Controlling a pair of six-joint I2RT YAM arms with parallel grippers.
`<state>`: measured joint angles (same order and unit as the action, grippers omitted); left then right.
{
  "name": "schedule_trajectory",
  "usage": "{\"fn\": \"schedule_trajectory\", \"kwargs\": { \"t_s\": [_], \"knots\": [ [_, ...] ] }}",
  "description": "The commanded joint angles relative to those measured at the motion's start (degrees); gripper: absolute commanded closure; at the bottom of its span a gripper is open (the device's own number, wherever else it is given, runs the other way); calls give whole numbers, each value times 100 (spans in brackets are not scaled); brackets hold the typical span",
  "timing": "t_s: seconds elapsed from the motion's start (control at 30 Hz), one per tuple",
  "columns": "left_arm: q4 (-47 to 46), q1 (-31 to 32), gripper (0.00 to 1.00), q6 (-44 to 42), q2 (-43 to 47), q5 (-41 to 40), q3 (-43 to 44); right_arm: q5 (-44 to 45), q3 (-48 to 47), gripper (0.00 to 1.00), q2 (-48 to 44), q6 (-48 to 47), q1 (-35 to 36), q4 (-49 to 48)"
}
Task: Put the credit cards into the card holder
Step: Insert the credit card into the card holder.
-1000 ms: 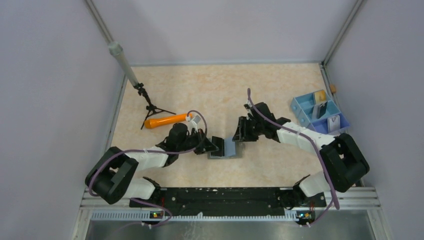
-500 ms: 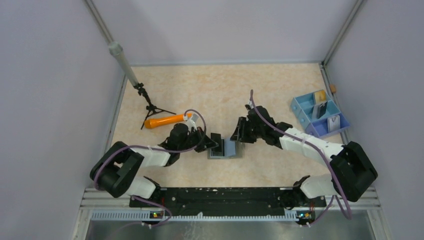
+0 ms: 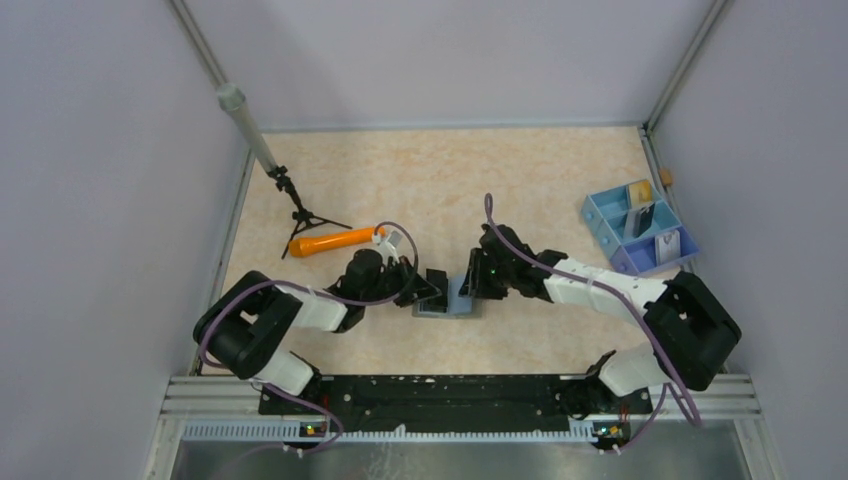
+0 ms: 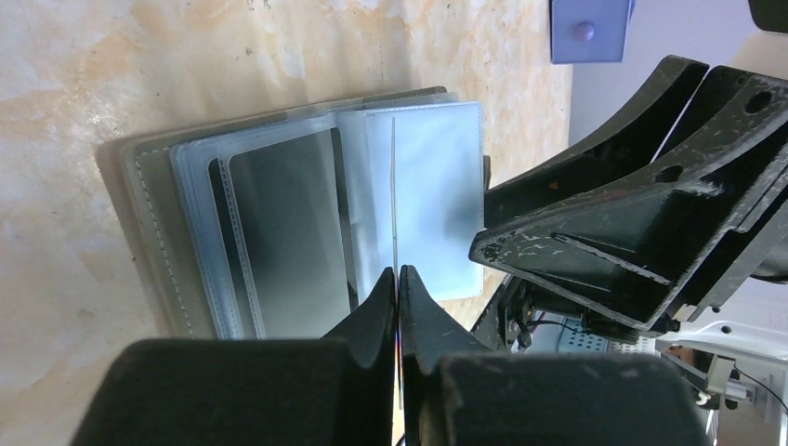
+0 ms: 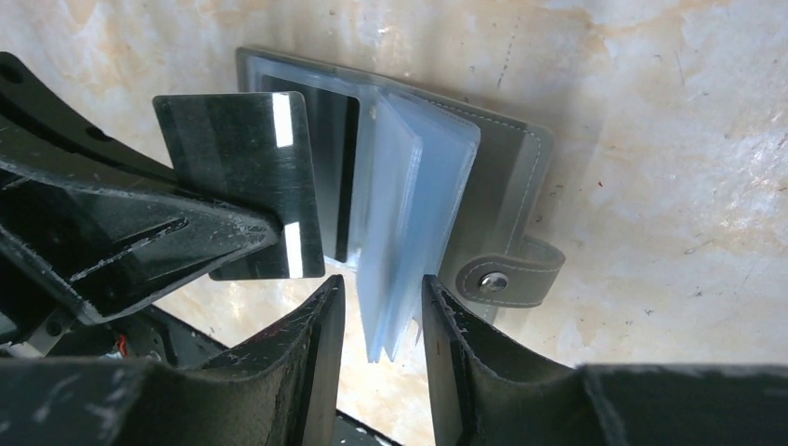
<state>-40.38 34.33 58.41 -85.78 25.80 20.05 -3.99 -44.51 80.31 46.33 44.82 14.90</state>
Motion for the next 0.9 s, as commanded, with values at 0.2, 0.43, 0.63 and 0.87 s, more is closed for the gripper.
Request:
{"fn": "schedule_trajectory", "kwargs": {
  "t_s": [0.2,0.43,0.63,0.87],
  "knots": [
    [-760,167,100,32,-497,-95,1,678,-56,75,308,157,172,259],
    [-876,175,100,-36,-743,-94,-20,766,52,94,482,203,176,201],
    [-1115,186,100,-44,-1027,13,22,816,74,100,706,224,168,188],
    [-1159,182,100,-33,-1236,101,45,875,57,100,827,234,168,202]
  ]
}}
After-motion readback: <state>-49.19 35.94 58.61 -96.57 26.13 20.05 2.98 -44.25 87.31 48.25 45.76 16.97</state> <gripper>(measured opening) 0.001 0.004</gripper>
